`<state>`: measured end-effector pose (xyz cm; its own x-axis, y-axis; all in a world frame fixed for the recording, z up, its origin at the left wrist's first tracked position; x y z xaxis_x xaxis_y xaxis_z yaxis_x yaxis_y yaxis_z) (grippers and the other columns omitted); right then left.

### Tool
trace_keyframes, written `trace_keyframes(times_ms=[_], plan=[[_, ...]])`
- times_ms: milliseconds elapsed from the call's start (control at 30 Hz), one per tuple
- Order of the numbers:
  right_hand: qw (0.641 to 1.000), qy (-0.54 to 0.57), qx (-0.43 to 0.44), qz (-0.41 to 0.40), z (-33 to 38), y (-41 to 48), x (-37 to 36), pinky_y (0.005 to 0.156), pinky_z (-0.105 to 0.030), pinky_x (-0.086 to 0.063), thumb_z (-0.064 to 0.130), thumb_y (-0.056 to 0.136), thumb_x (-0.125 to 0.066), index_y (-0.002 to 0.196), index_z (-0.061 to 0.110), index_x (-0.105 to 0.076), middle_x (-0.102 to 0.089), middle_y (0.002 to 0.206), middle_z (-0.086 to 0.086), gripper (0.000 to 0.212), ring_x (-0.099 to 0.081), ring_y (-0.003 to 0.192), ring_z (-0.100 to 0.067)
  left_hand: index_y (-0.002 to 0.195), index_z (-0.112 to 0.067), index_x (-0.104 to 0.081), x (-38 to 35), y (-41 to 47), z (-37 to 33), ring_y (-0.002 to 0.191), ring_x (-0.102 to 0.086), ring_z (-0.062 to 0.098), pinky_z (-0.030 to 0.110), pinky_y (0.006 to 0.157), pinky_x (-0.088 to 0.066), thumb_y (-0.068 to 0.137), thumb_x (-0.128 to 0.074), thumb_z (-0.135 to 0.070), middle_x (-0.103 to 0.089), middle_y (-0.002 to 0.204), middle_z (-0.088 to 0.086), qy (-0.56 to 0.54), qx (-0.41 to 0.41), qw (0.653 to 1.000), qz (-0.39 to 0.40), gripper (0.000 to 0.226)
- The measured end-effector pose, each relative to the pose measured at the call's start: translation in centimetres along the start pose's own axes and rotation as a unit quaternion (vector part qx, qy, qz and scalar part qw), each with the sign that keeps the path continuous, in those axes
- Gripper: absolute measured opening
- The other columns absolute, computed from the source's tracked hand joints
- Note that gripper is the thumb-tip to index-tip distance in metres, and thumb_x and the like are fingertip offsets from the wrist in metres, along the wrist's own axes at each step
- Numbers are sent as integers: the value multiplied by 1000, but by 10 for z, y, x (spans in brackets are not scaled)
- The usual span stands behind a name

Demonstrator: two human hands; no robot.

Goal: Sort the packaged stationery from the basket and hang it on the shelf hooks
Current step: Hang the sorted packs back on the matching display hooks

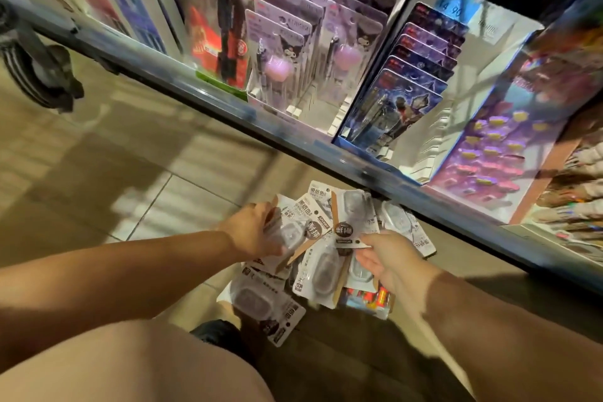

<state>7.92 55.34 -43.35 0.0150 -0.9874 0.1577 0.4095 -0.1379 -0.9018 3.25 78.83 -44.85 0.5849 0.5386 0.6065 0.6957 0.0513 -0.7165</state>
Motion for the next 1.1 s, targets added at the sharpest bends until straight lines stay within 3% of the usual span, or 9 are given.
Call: trace_keyframes(times_ms=[67,200,267,467,600,767,867,1033,1100], plan=[[1000,8,26,4,-1,-6,8,94,-36,-49,-1,95,-52,138,4,-38,-57,93,-10,45,-58,81,-20,130,-16,-41,1,4,1,99,-53,20,26,79,-43,77,-76,-43,-55,123,4,-18,6,1000,9,69],[998,-11,67,5,0,-18,22,76,-30,-51,0,95,-52,143,5,-34,-63,89,-8,52,-63,80,-19,119,-17,-46,3,7,1,89,-53,15,22,72,-40,77,-80,-38,-56,105,-2,-65,8,998,23,58],[996,-17,85,1,-1,-19,27,78,-31,-50,0,95,-53,145,6,-34,-64,88,-7,54,-63,80,-19,122,-16,-47,3,5,2,90,-52,13,21,72,-39,78,-80,-37,-53,103,-4,-77,2,997,27,59],[991,-65,112,9,-5,-21,34,74,-34,-53,4,95,-54,119,13,-53,-70,88,-9,26,-68,81,-22,137,-16,-44,-2,0,10,98,-51,13,21,80,-39,76,-81,-36,-55,117,-2,-125,-22,992,29,74],[983,-69,168,-12,5,-21,37,83,-47,-56,7,94,-55,106,15,-61,-73,88,-10,15,-69,81,-26,112,-18,-53,-2,2,16,90,-61,17,30,78,-51,71,-85,-28,-62,105,0,-203,-13,979,19,53],[972,-37,231,-13,26,-26,46,76,-39,-53,12,94,-56,92,18,-64,-74,79,-8,11,-68,70,-21,84,-19,-48,-4,1,21,84,-62,22,37,74,-55,67,-87,-16,-63,90,3,-322,4,947,-2,43],[971,-8,238,6,38,-28,48,60,-26,-55,14,95,-54,93,16,-61,-74,71,-2,8,-68,60,-11,88,-18,-46,-3,3,27,84,-62,24,39,72,-55,69,-86,-14,-62,94,8,-336,19,942,-15,45],[971,-8,235,40,43,-29,45,69,-32,-56,17,95,-55,97,15,-61,-75,77,-3,6,-70,66,-14,128,-18,-36,2,7,29,82,-64,29,45,81,-57,71,-81,-1,-58,97,12,-440,11,898,24,75],[971,-35,227,60,42,-30,44,76,-38,-54,17,94,-57,101,13,-62,-75,82,-7,9,-70,72,-19,135,-20,-36,5,6,29,82,-64,28,38,71,-59,59,-82,-7,-57,100,12,-487,13,872,54,90]])
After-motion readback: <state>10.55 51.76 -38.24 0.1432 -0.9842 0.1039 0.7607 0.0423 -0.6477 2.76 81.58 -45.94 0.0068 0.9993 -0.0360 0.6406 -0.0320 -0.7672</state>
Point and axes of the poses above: each hand's wrist, its own y-axis towards the middle knuckle, its own x-axis out of the back of the hand, z = x × y, the point moved 2 cm from there along y, towards the middle knuckle
